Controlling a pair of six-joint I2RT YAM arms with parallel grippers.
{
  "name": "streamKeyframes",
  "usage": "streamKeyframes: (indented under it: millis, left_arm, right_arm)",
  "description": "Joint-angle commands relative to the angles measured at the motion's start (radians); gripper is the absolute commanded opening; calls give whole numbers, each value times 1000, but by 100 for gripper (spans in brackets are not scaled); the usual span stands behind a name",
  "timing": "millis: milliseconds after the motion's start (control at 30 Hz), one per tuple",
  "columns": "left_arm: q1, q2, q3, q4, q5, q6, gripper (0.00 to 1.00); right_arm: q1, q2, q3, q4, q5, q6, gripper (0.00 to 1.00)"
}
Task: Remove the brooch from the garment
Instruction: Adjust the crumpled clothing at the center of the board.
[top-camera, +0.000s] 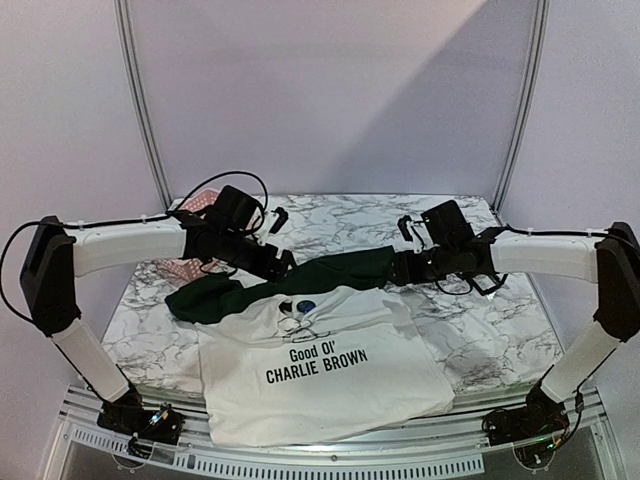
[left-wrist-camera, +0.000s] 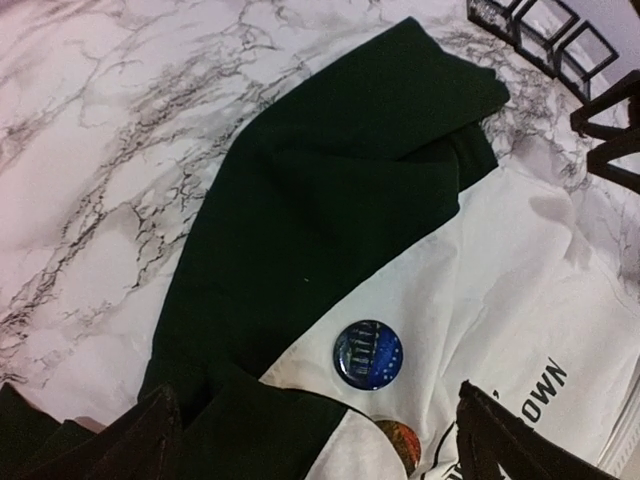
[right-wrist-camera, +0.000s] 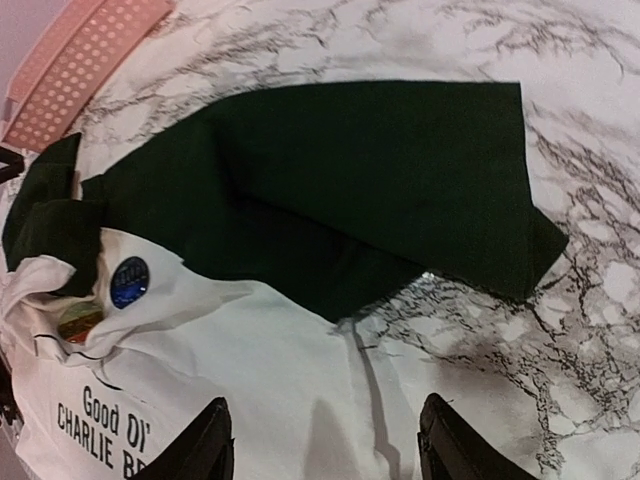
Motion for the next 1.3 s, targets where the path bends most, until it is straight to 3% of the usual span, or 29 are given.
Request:
streamKeyframes:
  millis: [0,267,467,733,967,1100,1167,1267]
  left_arm:
    - [44,64,47,-66,49,-24,96]
    - [65,141,110,-188,-45,-3,98]
    - [112,191,131,-216,97,-10,89]
    - [112,259,160,-260,185,-2,46]
    - [109,257,160,-269,134,4,41]
    - [109,249,164,-269,146,8,3]
    - [109,236,165,-268,144,9,0]
    - [117,185,155,-249,105,7,0]
  right_arm:
    - [4,66,-22,-26,40,33,62]
    - [3,143,8,-12,35,31,60]
    - [3,209,37,-15,36,32,55]
    - [3,217,40,28,-41,33,38]
    - [3,234,51,45,-78,46,30]
    - [3,230,50,46,-77,52,11]
    - [3,226,48,49,-68,57,2]
    - [3,214,46,37,-5,85,0]
